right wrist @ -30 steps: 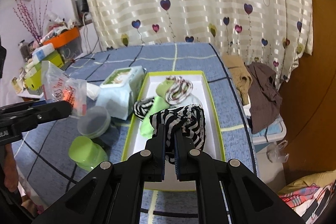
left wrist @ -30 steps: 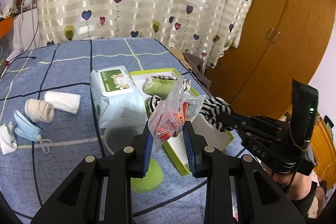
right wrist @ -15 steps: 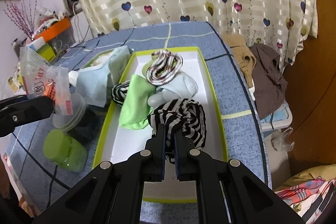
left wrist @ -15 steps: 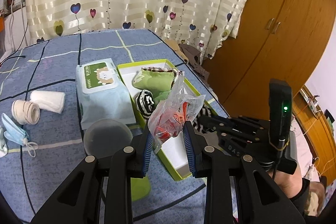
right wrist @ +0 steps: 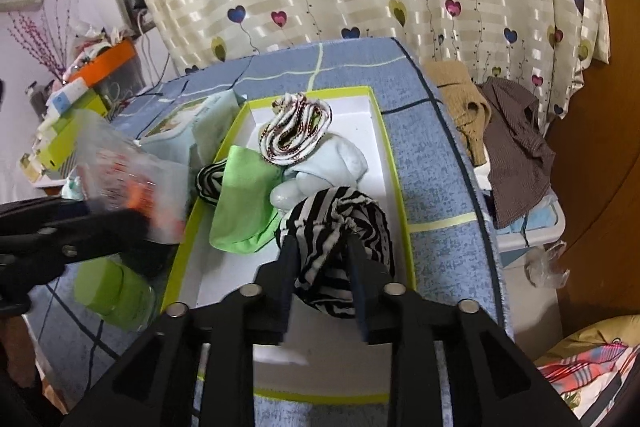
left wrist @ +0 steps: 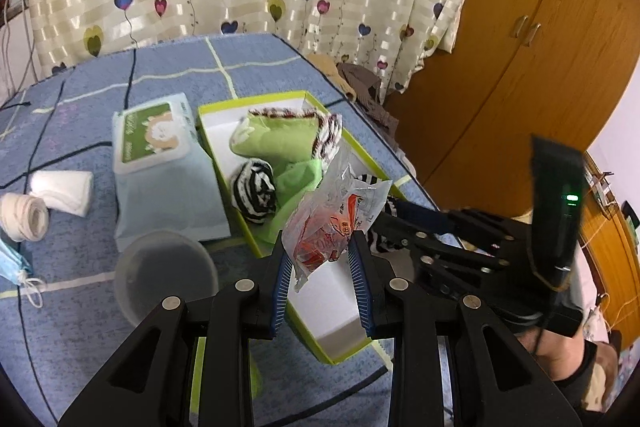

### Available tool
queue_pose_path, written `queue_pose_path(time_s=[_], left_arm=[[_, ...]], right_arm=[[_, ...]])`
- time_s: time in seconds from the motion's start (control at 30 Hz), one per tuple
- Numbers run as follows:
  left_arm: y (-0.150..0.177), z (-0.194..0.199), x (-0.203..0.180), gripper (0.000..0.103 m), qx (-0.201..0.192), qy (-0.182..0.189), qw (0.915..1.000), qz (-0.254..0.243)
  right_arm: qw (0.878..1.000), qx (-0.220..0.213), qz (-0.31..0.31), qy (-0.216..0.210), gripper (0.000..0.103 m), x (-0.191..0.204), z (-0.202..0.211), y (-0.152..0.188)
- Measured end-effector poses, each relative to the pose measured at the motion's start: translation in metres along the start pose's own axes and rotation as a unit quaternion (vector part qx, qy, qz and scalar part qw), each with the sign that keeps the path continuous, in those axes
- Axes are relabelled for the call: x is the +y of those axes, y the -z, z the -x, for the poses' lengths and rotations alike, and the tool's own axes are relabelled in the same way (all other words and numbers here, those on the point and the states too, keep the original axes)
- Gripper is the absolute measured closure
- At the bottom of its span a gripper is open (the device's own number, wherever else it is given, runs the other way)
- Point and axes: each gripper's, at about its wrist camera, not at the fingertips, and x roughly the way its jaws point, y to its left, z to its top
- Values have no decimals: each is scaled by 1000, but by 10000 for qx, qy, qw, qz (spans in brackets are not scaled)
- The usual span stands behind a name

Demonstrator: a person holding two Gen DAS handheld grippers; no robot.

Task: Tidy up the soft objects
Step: 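Open the right tool to drop the sock while the left tool releases the bag into the tray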

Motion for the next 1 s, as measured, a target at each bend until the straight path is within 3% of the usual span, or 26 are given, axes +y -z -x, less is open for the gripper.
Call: queue_pose_path(time_s=[0.23, 0.37, 0.5, 0.6, 0.7, 0.9, 1.0], left_arm=[[-2, -22, -6, 73, 215, 29, 9997, -66], [0, -30, -8, 70, 348, 40, 9994, -77], [-1, -34, -8, 67, 372, 45, 9992, -116], [-2, -33, -7, 66, 334, 61, 9994, -115], [-2, -32, -7, 54, 302, 57, 9993, -193], [-4, -14, -2, 54, 122, 143, 9998, -91], [-6, 2, 4, 54, -55, 162, 9999, -12]], right_arm=[[10000, -40, 72, 4, 72, -1, 14, 4], [9999, 6, 119, 32, 61, 0, 16, 7], [9999, 28, 159, 9, 60, 3, 17, 9], [9998, 71, 168, 9, 60, 5, 16, 11], [9998, 115, 149, 31, 60, 5, 14, 12], [9996, 195, 192, -14, 59, 13, 11, 14], [9994, 267, 241, -17, 49, 21, 5, 14]])
